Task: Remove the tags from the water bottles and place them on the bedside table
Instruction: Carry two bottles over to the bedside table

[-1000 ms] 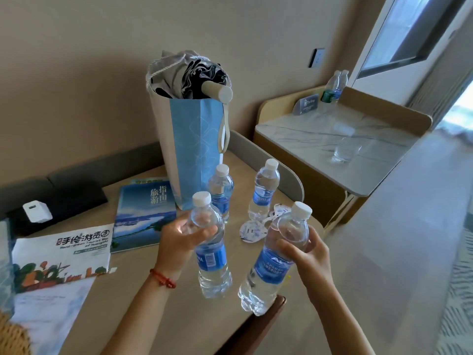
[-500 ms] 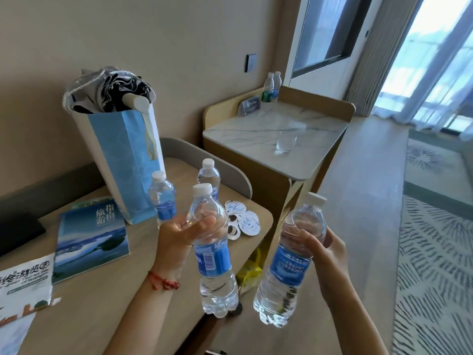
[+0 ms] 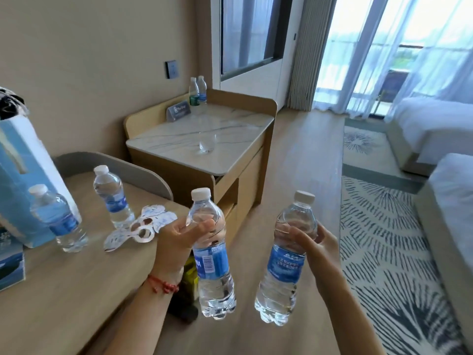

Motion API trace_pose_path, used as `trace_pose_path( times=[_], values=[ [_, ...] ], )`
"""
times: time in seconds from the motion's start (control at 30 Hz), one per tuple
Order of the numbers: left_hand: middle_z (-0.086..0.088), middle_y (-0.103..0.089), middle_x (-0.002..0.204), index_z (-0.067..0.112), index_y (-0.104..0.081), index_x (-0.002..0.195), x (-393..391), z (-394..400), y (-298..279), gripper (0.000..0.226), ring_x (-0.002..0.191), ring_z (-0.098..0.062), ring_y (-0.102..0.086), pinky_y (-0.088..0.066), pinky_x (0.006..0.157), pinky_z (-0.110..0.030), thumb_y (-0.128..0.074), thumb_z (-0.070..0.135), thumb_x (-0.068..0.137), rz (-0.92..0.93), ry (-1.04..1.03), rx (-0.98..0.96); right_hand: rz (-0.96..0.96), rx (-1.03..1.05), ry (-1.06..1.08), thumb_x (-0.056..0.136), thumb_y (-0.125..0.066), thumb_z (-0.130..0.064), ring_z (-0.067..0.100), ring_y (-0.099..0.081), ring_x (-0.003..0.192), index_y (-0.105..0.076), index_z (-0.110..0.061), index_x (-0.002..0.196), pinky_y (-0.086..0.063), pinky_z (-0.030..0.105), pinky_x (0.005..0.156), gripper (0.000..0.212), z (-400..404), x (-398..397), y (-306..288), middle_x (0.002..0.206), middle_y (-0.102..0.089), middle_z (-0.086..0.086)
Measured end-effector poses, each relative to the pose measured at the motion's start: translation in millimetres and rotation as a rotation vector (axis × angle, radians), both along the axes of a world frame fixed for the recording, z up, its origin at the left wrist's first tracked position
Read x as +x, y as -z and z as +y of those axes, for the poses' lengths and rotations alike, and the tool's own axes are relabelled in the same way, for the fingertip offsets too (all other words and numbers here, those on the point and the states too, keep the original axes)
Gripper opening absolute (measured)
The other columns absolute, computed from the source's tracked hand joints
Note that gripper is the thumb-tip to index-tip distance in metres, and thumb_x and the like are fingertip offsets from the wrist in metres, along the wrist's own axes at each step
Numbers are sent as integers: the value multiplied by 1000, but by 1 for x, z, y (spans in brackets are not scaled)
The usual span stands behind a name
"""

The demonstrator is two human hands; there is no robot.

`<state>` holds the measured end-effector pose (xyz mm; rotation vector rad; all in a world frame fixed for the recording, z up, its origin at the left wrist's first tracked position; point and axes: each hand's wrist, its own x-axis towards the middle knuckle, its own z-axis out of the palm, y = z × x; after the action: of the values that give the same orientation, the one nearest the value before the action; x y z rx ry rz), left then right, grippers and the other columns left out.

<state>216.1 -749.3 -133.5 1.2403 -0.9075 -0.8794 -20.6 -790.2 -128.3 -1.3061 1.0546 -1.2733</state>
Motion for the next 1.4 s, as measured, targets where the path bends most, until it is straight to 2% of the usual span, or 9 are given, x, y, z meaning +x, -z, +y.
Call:
trace_pose_path(
  times=[0.13, 0.27, 0.4, 0.57, 0.83, 0.97, 1.1, 1.27, 1.4],
  values=[
    [1, -74, 76, 17, -71, 81, -57, -27, 2, 20, 73, -17, -70, -54, 61, -23, -75, 26, 63, 17, 136, 8, -15, 9, 105, 43, -78, -46, 14, -71, 68, -70, -22, 80, -52, 16, 56, 45, -4, -59, -2, 76, -74, -1],
    [-7, -74, 84, 11, -71, 88, -108, -58, 1, 36, 79, -24, -69, -55, 73, -35, -76, 30, 57, 42, 236, 37, -39, 8, 204, 44, -78, -43, 16, -71, 68, -69, -15, 83, -52, 16, 56, 49, -10, -110, -2, 75, -75, 3],
    [-1, -74, 79, 18, -73, 81, -150, -94, 2, 32, 73, -18, -70, -54, 62, -24, -77, 33, 53, 51, 339, 54, -56, 33, 279, 43, -78, -42, 15, -71, 69, -69, -14, 86, -52, 15, 56, 52, -21, -147, 4, 77, -75, 2],
    [1, -75, 78, 18, -72, 82, -185, -154, 6, 32, 72, -16, -70, -54, 60, -22, -77, 30, 53, 61, 421, 72, -57, 29, 372, 45, -77, -41, 13, -71, 68, -68, -14, 88, -51, 14, 56, 51, -59, -177, 8, 76, -75, -1],
    [1, -74, 76, 15, -70, 86, -207, -301, 13, 34, 70, -15, -70, -52, 58, -20, -75, 29, 56, 60, 518, 81, -56, 31, 467, 45, -78, -39, 9, -71, 65, -66, -16, 88, -50, 12, 52, 50, -186, -194, 10, 73, -75, -6],
    [2, -74, 73, 15, -70, 84, -210, -385, 5, 28, 66, -13, -70, -51, 53, -17, -75, 24, 58, 48, 538, 70, -42, 37, 481, 47, -82, -32, 13, -71, 65, -67, -15, 86, -50, 14, 53, 45, -267, -196, 4, 73, -74, -1],
    [2, -74, 76, 17, -69, 85, -213, -462, 2, 33, 68, -14, -70, -52, 53, -17, -75, 29, 54, 26, 555, 56, -45, 34, 505, 45, -79, -39, 16, -71, 66, -67, -11, 89, -52, 16, 54, 54, -338, -197, 4, 74, -74, 2],
    [2, -75, 79, 16, -69, 88, -224, -534, 10, 44, 72, -15, -70, -52, 56, -19, -76, 36, 49, 28, 572, 73, -40, 59, 508, 56, -78, -22, 14, -71, 63, -67, -13, 87, -51, 15, 53, 35, -408, -208, 10, 72, -74, 0],
    [2, -75, 77, 17, -70, 84, -238, -587, 19, 41, 72, -15, -70, -53, 61, -23, -76, 35, 47, 46, 567, 107, -42, 72, 508, 46, -80, -35, 17, -71, 66, -67, -12, 89, -52, 17, 55, 50, -462, -222, 12, 75, -74, 2]
  ],
)
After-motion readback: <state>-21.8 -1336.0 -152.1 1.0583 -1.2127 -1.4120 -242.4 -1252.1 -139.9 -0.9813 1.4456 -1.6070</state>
